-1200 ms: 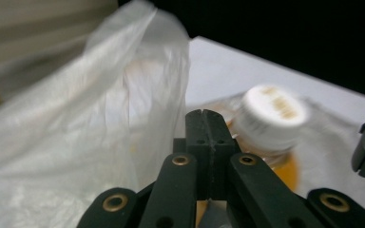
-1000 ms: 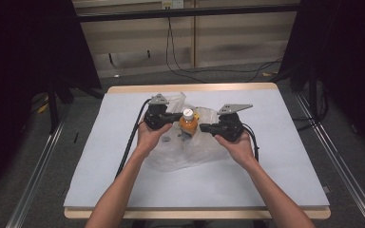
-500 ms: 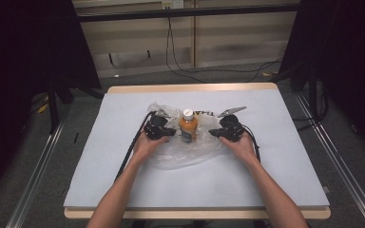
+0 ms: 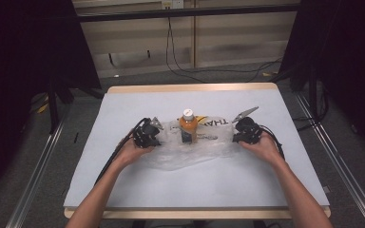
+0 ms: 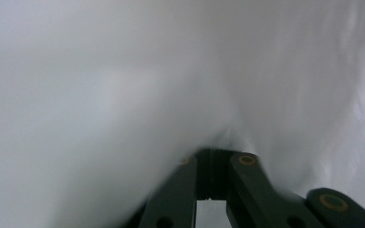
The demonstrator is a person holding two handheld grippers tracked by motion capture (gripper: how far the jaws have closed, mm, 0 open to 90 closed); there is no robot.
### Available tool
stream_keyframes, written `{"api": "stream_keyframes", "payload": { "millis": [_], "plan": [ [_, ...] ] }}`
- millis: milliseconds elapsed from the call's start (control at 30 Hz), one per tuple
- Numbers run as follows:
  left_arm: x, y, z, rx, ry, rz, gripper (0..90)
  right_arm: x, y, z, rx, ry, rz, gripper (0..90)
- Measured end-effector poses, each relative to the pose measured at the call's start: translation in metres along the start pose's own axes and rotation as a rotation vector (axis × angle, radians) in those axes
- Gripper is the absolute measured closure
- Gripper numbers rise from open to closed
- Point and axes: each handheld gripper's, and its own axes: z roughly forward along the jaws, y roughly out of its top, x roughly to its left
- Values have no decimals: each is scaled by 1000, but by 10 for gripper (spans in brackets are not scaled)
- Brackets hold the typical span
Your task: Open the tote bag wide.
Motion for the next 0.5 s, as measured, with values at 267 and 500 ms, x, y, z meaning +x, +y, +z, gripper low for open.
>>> {"api": "stream_keyframes", "payload": {
  "millis": [267,500],
  "plan": [
    [2,-14,-9,6,-21,10,900,-6,-10,-9,13,-27,-21,900],
    [4,-25,-8,-99,-56,-79,900,-15,-22,-12,-68,-54,66,900]
  ]
}}
